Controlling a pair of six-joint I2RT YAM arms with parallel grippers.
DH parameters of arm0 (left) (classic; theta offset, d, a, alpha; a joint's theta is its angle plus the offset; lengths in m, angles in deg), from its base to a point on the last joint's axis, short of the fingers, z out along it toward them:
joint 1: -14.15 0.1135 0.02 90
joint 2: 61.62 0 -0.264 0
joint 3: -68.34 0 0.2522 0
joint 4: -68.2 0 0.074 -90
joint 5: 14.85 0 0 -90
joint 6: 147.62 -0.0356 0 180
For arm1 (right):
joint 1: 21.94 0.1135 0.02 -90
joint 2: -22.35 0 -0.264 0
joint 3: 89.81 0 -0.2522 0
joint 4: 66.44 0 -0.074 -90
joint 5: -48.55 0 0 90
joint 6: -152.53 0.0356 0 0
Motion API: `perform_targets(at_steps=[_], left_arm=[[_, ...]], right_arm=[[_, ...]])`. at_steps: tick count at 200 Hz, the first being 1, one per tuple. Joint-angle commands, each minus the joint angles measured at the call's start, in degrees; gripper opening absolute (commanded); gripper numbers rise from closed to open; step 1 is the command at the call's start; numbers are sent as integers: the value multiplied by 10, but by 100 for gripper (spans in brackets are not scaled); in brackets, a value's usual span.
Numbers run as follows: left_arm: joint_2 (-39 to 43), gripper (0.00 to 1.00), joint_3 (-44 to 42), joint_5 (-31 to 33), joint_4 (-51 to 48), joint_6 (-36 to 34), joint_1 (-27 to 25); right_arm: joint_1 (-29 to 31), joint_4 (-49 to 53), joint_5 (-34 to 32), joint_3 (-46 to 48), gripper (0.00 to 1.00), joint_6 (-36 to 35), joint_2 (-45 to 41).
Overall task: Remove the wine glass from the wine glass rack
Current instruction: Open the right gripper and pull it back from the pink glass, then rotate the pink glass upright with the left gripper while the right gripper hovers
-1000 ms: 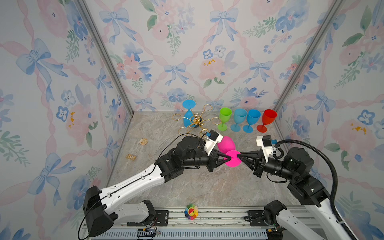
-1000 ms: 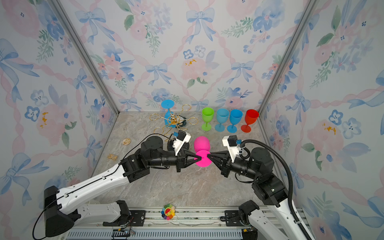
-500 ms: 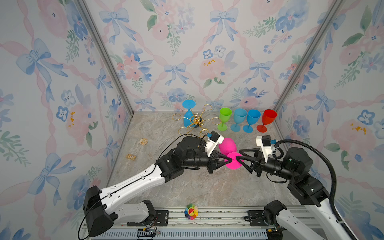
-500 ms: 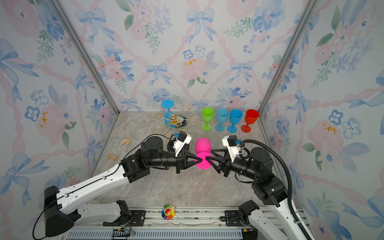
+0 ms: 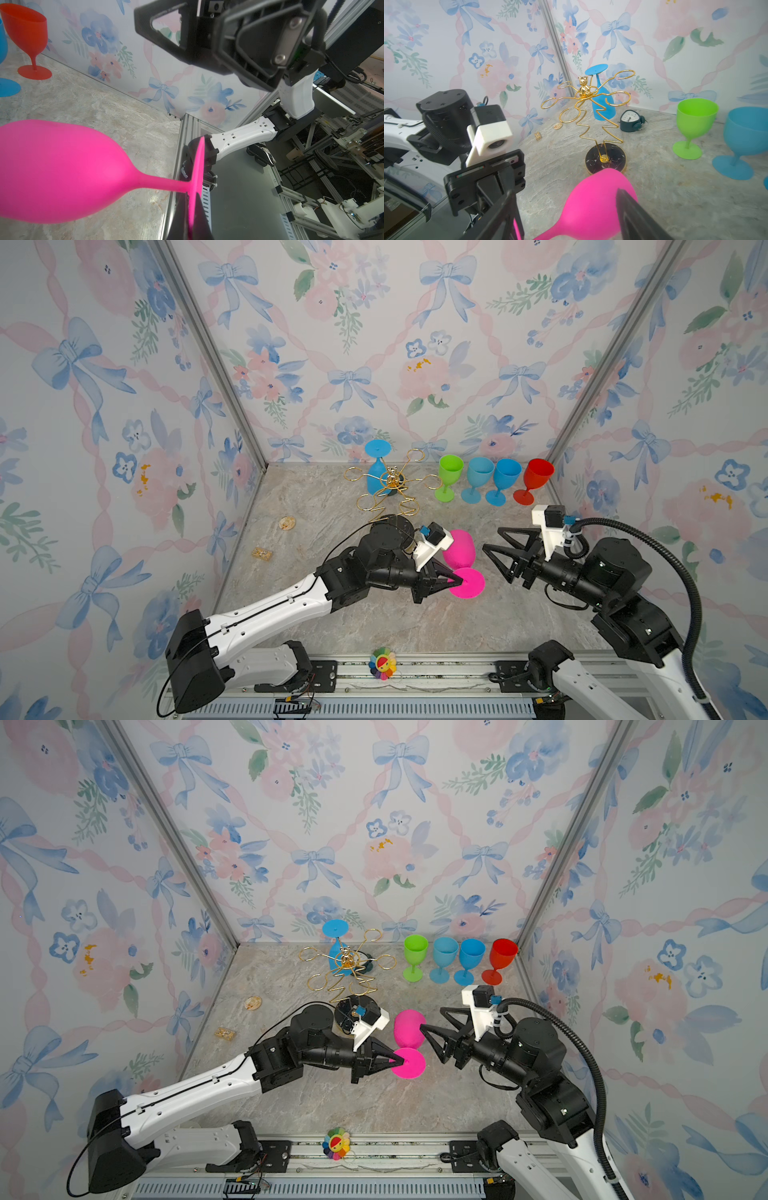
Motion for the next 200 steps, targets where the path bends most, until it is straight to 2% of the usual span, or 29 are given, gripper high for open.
perform_targets(at_steps=[1,26,85,113,141,150,177,200], left_arm=[[27,0,-9,2,-9,-77,-8],[52,0,-29,11,-12,-144,-22],[117,0,-107,133,-18,-319,-56],[128,0,-128,171,-18,-363,-73],[121,0,-135,198,-19,-387,-80],[120,0,-140,225,-18,-403,-90],[111,0,-171,360,-18,-489,-145],[84,0,-184,428,-19,-541,-173]], right_arm=[[3,43,-86,-21,81,10,19],[-5,67,-115,-35,81,21,45],[-70,98,-97,-47,82,43,79],[-108,85,-56,-37,82,64,79],[-123,72,-45,-32,82,74,76],[-124,74,-43,-33,82,72,77],[-124,79,-23,-30,82,66,85],[-124,80,-7,-26,82,68,96]])
